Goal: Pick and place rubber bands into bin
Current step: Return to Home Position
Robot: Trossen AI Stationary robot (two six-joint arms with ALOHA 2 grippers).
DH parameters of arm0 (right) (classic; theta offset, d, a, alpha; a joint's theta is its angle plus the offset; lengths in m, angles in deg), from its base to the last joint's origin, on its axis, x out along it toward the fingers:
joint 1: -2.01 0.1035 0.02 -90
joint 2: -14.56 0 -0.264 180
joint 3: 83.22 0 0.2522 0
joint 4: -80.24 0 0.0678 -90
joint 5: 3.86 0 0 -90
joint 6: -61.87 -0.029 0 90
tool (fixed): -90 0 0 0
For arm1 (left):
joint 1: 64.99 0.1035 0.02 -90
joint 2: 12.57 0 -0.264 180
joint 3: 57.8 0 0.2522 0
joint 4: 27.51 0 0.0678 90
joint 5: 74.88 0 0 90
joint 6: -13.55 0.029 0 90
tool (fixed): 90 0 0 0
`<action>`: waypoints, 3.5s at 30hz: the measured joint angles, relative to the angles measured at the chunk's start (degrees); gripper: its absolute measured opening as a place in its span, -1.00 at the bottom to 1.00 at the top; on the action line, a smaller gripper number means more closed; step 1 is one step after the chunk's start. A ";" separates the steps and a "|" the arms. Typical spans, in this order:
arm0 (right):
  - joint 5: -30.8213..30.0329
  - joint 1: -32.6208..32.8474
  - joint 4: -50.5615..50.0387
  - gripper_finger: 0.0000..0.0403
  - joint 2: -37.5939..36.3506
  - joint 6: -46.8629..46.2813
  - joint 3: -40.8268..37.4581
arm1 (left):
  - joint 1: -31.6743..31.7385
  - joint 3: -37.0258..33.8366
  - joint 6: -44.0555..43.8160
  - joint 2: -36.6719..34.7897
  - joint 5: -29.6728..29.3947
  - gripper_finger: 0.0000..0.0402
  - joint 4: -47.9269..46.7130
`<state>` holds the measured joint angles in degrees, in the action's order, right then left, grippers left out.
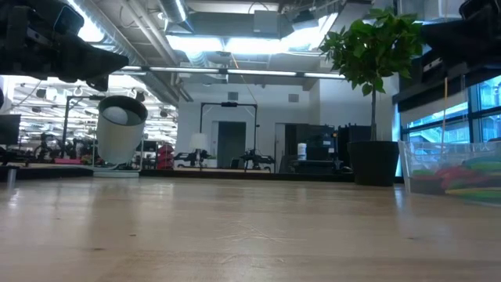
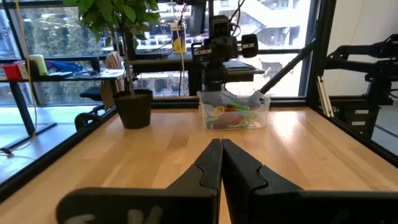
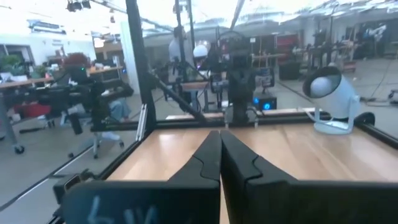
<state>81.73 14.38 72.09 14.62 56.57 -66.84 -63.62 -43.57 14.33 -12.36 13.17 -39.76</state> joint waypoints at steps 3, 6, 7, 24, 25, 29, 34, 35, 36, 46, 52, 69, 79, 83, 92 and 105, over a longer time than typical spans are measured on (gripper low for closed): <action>1.66 -1.90 2.69 -1.00 -0.02 0.01 -1.82 | -0.01 -0.02 0.00 0.00 0.02 -0.98 -0.01; 4.20 -4.01 5.61 -1.00 -0.01 1.42 -2.24 | 0.00 0.01 0.00 0.00 0.02 -0.98 -0.01; 4.69 -4.72 6.88 -1.00 -0.06 2.43 -2.24 | 0.00 -0.02 0.00 0.00 0.02 -0.98 -0.01; 10.65 -10.69 -3.44 -1.00 0.12 -1.90 -2.24 | -0.01 0.00 0.00 0.02 0.01 -0.98 -0.01; 10.67 -10.69 -3.39 -1.00 0.11 -1.75 -2.24 | 0.00 -0.01 0.00 0.04 0.02 -0.98 -0.03; 10.57 -10.69 -3.46 -1.00 0.15 -2.18 -2.24 | -0.02 0.01 0.00 0.04 0.02 -0.98 -0.01; 10.52 -10.69 -3.46 -0.95 0.15 -3.42 -2.24 | -0.02 0.00 0.00 0.04 0.02 -0.98 -0.01; 10.52 -10.69 -3.46 -0.93 0.15 -3.48 -2.24 | 0.00 0.00 0.00 0.04 0.02 -0.98 -0.03; 10.52 -10.69 -3.46 -0.91 0.15 -3.56 -2.24 | -0.02 0.00 0.00 0.04 0.02 -0.98 -0.03; 10.47 -10.69 -3.48 -0.84 0.15 -3.52 -2.24 | 0.00 -0.01 0.00 0.04 0.02 -0.98 -0.03; 10.45 -10.69 -3.48 -0.84 0.17 -3.48 -2.24 | 0.00 -0.02 0.00 0.04 0.02 -0.98 -0.01; 10.41 -10.69 -3.49 -0.83 0.17 -3.42 -2.22 | 0.00 -0.01 0.00 0.04 0.02 -0.98 -0.03; 10.41 -10.69 -3.50 -0.83 0.20 -3.41 -2.21 | -0.01 -0.02 0.00 0.04 0.01 -0.98 -0.02; 10.41 -10.67 -3.49 -0.83 0.20 -3.42 -2.21 | 0.00 -0.02 0.00 0.04 0.02 -0.98 -0.03; 10.41 -10.68 -3.49 -0.83 0.20 -3.50 -2.21 | -0.01 -0.02 0.00 0.04 0.02 -0.98 -0.03; 10.41 -10.67 -3.50 -0.83 0.20 -3.46 -2.21 | -0.01 -0.01 0.00 0.04 0.02 -0.98 -0.03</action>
<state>92.14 3.71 68.59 14.82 53.11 -69.05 -63.63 -43.58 14.33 -12.32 13.19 -39.79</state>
